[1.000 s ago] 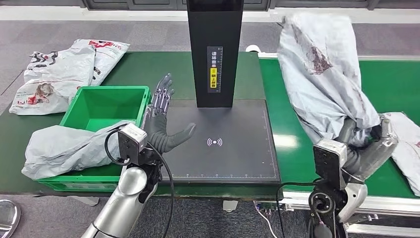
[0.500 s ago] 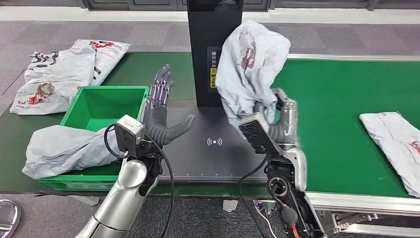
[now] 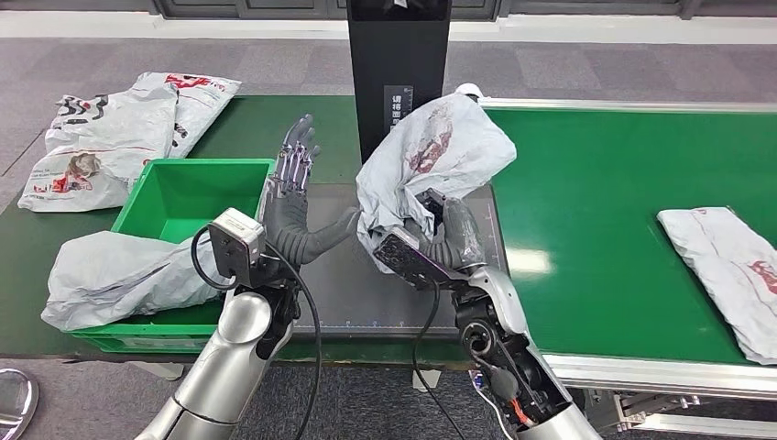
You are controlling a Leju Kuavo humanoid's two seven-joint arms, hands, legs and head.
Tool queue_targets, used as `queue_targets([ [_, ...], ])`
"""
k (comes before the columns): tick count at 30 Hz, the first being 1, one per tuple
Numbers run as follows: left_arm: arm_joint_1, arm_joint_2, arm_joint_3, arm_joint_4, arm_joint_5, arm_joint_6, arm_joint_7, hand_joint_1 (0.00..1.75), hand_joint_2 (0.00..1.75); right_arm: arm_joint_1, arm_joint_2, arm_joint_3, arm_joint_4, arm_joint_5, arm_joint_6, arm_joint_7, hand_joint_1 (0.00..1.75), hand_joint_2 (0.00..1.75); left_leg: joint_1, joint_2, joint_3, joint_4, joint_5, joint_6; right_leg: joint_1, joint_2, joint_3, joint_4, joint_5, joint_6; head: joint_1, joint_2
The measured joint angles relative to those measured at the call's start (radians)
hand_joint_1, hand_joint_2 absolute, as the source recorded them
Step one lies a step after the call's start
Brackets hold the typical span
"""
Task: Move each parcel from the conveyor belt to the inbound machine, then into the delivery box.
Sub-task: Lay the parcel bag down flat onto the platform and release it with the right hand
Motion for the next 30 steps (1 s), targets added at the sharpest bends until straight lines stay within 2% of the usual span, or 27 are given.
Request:
queue_targets([
  [5,0.000,0.000,0.000,0.000,-0.003,0.000,0.004,0.00,1.75,-0.003,-0.007,0.011,0.004,-0.037,0.004,-0.024,0.00,1.75,0.000,0.000,0.000,0.000,0.000,0.000,0.000,0.000,0.000,0.000,0.000,0.000,0.000,0.000],
  [18,0.017,0.005,0.000,-0.015,-0.037,0.018,0.014,0.00,1.75,0.017,-0.017,0.011,-0.062,-0.144,-0.148,-0.089,0.00,1.75,0.000,0.000,0.000,0.000,0.000,0.000,0.000,0.000,0.000,0.000,0.000,0.000,0.000,0.000],
  [24,0.022,0.008,0.000,-0.015,-0.047,0.020,0.016,0.00,1.75,0.027,-0.023,0.010,-0.089,-0.163,-0.183,-0.103,0.00,1.75,0.000,0.000,0.000,0.000,0.000,0.000,0.000,0.000,-0.001,0.000,0.000,0.000,0.000,0.000],
  [27,0.021,0.012,0.000,-0.011,-0.103,0.038,0.045,0.00,1.75,0.043,-0.024,0.000,-0.119,-0.210,-0.249,-0.146,0.00,1.75,0.000,0.000,0.000,0.000,0.000,0.000,0.000,0.000,-0.001,0.000,0.000,0.000,0.000,0.000],
  [30,0.012,0.020,-0.005,0.018,-0.240,0.057,0.120,0.00,1.75,0.069,-0.028,-0.017,-0.181,-0.266,-0.330,-0.203,0.00,1.75,0.000,0.000,0.000,0.000,0.000,0.000,0.000,0.000,-0.002,0.000,0.000,0.000,0.000,0.000],
])
